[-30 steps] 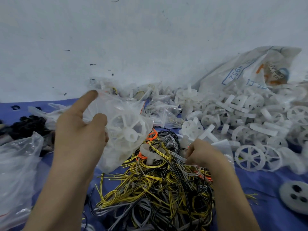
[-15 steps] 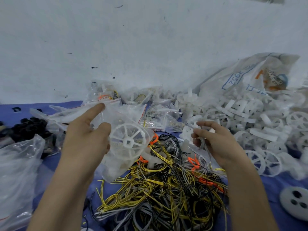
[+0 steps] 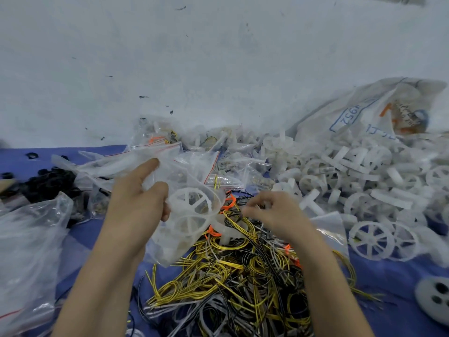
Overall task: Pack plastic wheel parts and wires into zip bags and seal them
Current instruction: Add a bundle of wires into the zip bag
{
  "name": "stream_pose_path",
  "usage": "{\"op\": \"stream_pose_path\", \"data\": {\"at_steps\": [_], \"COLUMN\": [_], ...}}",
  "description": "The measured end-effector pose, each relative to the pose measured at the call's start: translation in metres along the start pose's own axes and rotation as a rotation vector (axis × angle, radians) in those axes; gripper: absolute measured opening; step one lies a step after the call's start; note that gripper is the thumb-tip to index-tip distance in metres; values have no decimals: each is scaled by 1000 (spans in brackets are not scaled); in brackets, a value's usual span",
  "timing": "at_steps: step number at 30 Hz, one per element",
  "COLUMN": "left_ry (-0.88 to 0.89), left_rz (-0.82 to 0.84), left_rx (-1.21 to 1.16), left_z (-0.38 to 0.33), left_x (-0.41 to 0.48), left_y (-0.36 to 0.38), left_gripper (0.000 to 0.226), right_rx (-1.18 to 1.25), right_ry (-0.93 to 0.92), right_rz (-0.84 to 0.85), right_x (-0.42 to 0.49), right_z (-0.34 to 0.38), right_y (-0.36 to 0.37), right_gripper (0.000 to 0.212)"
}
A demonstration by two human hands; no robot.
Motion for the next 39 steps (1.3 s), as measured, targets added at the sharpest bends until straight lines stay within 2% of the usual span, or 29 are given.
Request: {"op": "stream_pose_path", "data": {"at_steps": [3,7,9,12,14,16,21,23,24,27,29,31,32,36,39], "left_ry": [-9,26,81,138,142,108,33,48,48,-4,-26,-18,1,126,194], "left_rz": [-4,27,23,-21,-5,48,144,122,120,195,221,195,162,18,53], "left_rx": [-4,77,131,132,157,173,165,228,288,396,420,383,346,60,-111], "left_z": [4,2,-5,-12,-14,-9,4,0,-1,8,10,7,6,-8,-15], "left_x": [2,3,1,1,1,3,6,6,6,9,10,9,9,4,0], "left_y": [-1,-4,-9,-19,-16,-7,7,4,3,8,10,8,6,-7,-6], "left_gripper": [59,54,51,49,50,51,51,49,50,65,69,68,66,46,38], "right_rx": [-245,-247,-143,-8,-47,-177,-411,-383,-355,-334,-320,-280,-267,-204,115], "right_ry": [89,89,70,51,20,-4,76,78,59,6,11,7,-3,5,-13], "right_rz": [151,128,93,-47,-215,-308,-91,-74,-69,15,83,133,147,161,-21], "right_x": [10,10,5,-4,-8,-8,18,19,19,19,18,17,17,11,1], "right_z": [-4,-4,-2,-2,1,11,1,-5,-6,-6,-7,-9,-10,-16,-23], "right_y": [29,26,15,-11,-28,-27,24,21,19,23,28,32,31,18,-17], "right_gripper": [21,20,19,27,33,37,27,17,22,12,25,48,53,43,29]}}
Point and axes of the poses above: each hand's wrist, its own x-axis towards the middle knuckle, its own y-axis out of the palm, z = x × y, the point moved 9 cm from there along x, towards the middle knuckle, and after that the axes turned 15 degrees about z, right-handed, at the moved point
